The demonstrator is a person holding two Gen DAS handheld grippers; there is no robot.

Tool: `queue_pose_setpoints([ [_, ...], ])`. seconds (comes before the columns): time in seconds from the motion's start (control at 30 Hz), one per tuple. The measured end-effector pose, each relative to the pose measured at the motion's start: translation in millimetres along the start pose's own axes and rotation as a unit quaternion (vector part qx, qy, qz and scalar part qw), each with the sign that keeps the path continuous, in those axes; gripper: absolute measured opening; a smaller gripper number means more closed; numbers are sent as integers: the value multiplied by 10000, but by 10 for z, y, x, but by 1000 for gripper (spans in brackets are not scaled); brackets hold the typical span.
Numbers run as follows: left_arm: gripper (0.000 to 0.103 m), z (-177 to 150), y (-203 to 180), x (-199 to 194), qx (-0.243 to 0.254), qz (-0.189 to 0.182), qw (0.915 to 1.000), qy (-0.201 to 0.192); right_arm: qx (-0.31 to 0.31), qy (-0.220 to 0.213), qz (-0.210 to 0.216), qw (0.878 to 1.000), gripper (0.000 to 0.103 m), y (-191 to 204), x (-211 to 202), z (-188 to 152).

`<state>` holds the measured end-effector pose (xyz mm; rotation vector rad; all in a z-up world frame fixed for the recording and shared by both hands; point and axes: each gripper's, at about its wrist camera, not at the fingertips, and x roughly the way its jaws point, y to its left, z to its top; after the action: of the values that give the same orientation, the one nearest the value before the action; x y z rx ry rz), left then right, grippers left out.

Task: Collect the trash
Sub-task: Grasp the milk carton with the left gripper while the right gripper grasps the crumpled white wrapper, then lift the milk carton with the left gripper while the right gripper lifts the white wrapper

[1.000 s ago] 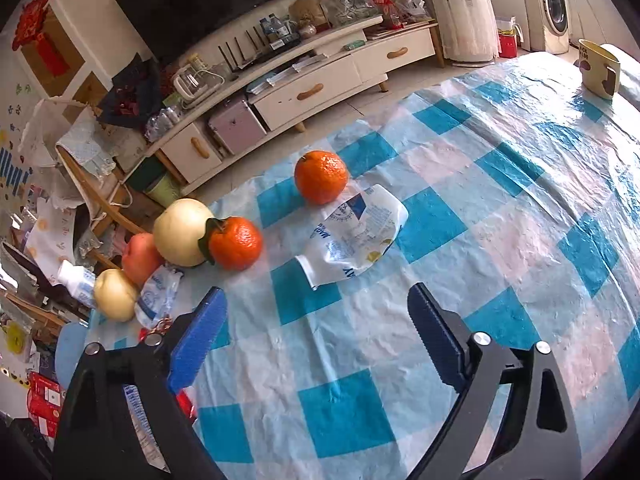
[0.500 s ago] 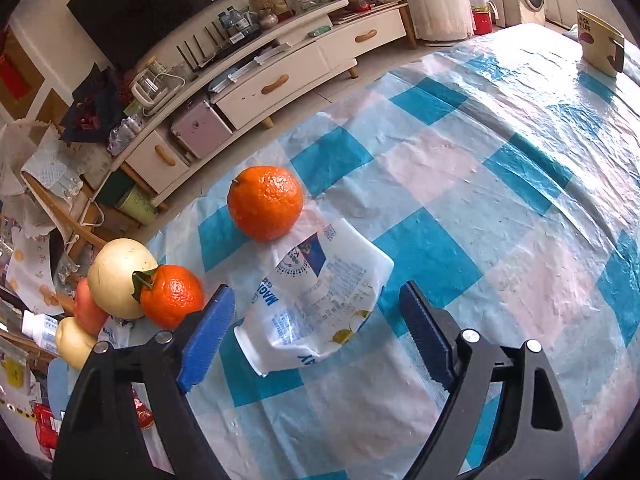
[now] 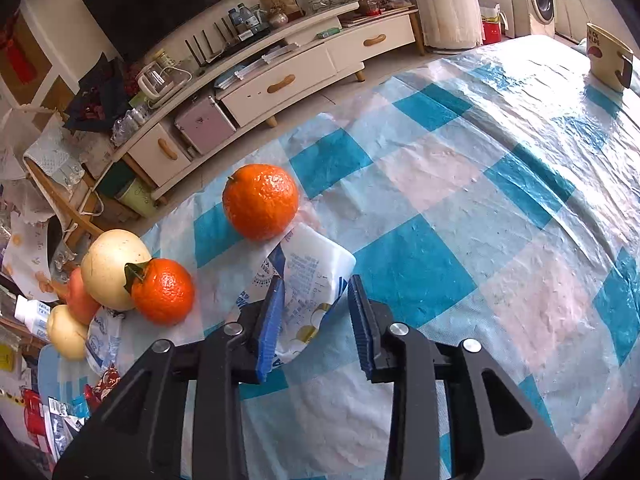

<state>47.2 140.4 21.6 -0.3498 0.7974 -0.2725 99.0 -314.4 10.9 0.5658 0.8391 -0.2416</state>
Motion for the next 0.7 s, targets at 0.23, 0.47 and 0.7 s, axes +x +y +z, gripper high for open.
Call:
queue_pose_setpoints([
  [0.23, 64, -31, -26, -16, 82, 122, 9999, -54, -303, 124, 3, 9995, 31, 111, -145, -148],
  [0.47, 64, -55, -46, -101, 64, 101, 9999, -117, -819, 197, 46, 9964, 27, 371, -390, -349],
  [0.7, 62, -105, -72, -281, 110, -66, 9997, -212, -1302, 54, 257, 9911, 26, 782, -731, -551],
])
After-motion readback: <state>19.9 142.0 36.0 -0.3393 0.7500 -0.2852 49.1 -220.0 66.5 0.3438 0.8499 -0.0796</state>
